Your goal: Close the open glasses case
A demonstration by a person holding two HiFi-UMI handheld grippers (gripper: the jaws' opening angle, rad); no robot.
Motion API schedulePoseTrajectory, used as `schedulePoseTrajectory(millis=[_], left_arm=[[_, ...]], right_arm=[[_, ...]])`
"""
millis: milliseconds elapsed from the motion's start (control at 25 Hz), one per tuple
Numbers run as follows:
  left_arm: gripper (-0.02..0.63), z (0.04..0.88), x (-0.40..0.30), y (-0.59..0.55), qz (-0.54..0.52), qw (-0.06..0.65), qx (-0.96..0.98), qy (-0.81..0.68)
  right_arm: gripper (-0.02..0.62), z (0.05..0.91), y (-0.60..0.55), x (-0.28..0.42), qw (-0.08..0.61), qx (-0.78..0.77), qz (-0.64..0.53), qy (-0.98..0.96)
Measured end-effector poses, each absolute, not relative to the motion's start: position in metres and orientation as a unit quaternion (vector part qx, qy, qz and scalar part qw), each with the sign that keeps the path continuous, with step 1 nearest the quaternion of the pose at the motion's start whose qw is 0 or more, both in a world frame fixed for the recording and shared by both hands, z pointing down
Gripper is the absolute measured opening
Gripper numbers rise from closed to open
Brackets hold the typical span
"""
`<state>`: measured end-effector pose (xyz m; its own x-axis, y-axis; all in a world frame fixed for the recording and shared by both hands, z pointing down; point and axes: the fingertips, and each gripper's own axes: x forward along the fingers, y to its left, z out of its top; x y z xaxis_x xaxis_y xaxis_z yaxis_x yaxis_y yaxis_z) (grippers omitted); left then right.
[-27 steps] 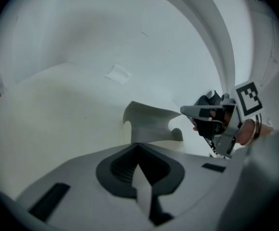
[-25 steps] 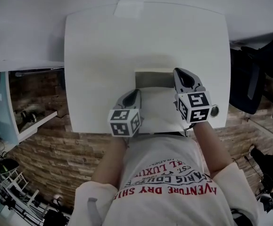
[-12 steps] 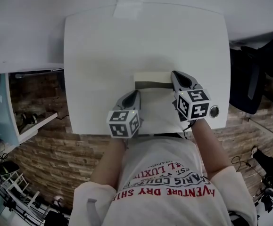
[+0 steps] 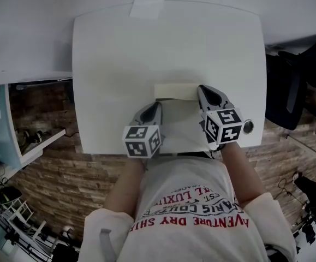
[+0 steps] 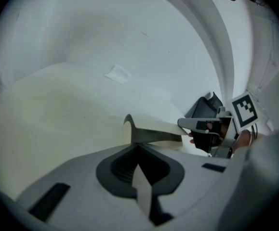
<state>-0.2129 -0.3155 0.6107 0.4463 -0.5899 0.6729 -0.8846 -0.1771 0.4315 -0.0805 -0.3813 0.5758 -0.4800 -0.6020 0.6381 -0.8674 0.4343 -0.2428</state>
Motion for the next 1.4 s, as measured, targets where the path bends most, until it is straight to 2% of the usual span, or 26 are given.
schedulePoseTrajectory(millis=[560, 880, 1040, 1400], left_arm=[[0.005, 0.607, -0.200, -0.307, 0.216, 0.403, 0.745, -0.485], [0.005, 0.572, -0.197, -0.317, 0.179, 0.382, 0.761, -0.494], [0.005, 0.512, -0.199, -0.336, 0.133, 0.337, 0.786, -0.500], [0.005, 0.382, -0.202, -0.360, 0.066, 0.175, 0.829, -0.527]], right_arm=[[0.012, 0.587, -0.365, -0.077, 0.216, 0.461, 0.311, -0.803], [0.012, 0.552, -0.371, -0.074, 0.180, 0.466, 0.282, -0.819], [0.012, 0.508, -0.372, -0.075, 0.156, 0.466, 0.239, -0.838], [0.012, 0.399, -0.375, -0.065, 0.090, 0.477, 0.129, -0.864]])
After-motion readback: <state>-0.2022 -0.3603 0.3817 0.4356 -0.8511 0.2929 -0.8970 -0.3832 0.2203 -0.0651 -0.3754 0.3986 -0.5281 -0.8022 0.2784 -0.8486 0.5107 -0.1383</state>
